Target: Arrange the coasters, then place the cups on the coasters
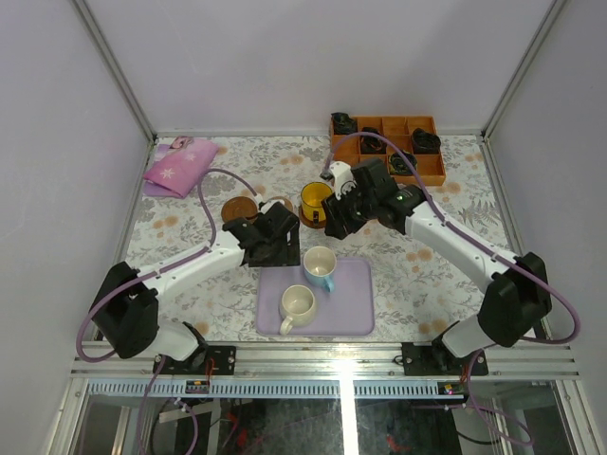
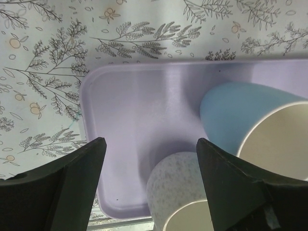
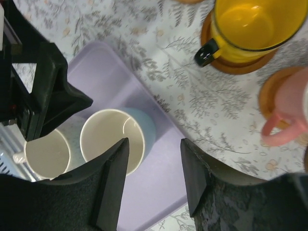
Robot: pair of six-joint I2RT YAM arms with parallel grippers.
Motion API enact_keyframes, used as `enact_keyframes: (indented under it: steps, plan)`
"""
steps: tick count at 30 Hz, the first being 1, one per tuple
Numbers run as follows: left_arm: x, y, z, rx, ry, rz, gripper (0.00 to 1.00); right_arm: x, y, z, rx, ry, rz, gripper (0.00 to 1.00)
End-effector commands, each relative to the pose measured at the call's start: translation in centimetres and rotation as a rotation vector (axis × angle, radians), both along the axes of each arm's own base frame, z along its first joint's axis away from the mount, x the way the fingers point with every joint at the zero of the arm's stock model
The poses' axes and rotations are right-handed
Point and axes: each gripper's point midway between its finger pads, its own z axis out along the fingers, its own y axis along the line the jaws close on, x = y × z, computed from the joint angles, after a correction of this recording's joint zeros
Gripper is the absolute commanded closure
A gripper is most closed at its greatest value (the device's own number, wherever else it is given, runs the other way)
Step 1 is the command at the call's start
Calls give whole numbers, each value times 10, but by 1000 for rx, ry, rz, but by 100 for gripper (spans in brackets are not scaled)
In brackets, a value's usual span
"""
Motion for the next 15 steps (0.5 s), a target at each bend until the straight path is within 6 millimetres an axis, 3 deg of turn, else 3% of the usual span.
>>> enact_keyframes:
  steps: [1, 9, 15]
  plan:
    - [-4, -13, -2, -51, -7, -51, 25, -19, 16, 4, 36, 63, 143, 46]
    - [-37, -18, -16, -91, 87, -101, 27, -35, 24, -23, -50, 122, 206, 48]
    - [-63, -20, -29, -103, 153, -105, 27, -37, 30, -32, -71, 118, 210, 48]
